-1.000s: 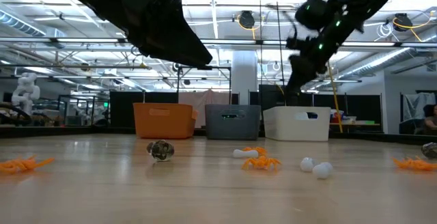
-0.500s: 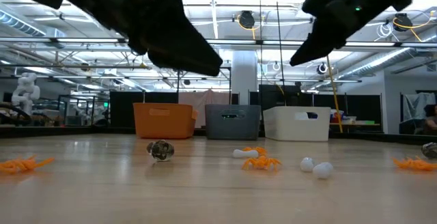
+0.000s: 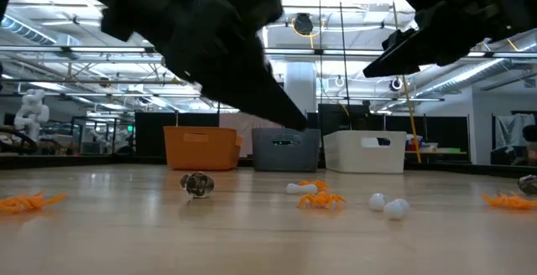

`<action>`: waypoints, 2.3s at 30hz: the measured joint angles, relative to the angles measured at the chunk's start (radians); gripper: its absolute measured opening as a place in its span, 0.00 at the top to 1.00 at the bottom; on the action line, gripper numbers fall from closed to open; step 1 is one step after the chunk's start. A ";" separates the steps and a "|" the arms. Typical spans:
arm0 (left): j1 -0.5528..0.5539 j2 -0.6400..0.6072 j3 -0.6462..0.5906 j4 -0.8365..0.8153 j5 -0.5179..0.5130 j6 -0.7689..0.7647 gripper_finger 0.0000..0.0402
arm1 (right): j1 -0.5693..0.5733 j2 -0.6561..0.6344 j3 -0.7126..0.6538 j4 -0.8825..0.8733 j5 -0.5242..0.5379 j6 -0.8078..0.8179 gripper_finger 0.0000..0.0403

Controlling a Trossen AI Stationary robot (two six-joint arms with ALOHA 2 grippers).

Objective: Sort Halloween decoration
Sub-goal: Put the orange spider toy into the orange bin

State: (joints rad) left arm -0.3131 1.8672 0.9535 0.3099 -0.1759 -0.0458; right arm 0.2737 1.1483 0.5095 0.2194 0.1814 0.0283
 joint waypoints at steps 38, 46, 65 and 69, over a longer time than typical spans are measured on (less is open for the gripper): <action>0.171 0.182 0.073 -0.037 0.385 0.340 0.70 | 0.084 0.187 0.001 0.073 0.000 -0.014 0.58; 0.171 0.188 0.072 -0.001 0.385 0.315 0.92 | 0.084 0.187 0.001 0.076 0.000 -0.017 0.58; 0.132 0.094 0.068 -0.059 0.212 0.351 1.00 | 0.084 0.187 0.001 0.076 0.004 -0.014 0.58; 0.090 0.032 0.068 -0.176 0.087 0.467 1.00 | 0.084 0.187 0.001 0.079 0.005 -0.014 0.58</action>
State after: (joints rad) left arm -0.2232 1.8994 1.0219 0.1342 -0.0890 0.4216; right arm 0.3576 1.3357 0.5102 0.2986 0.1864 0.0143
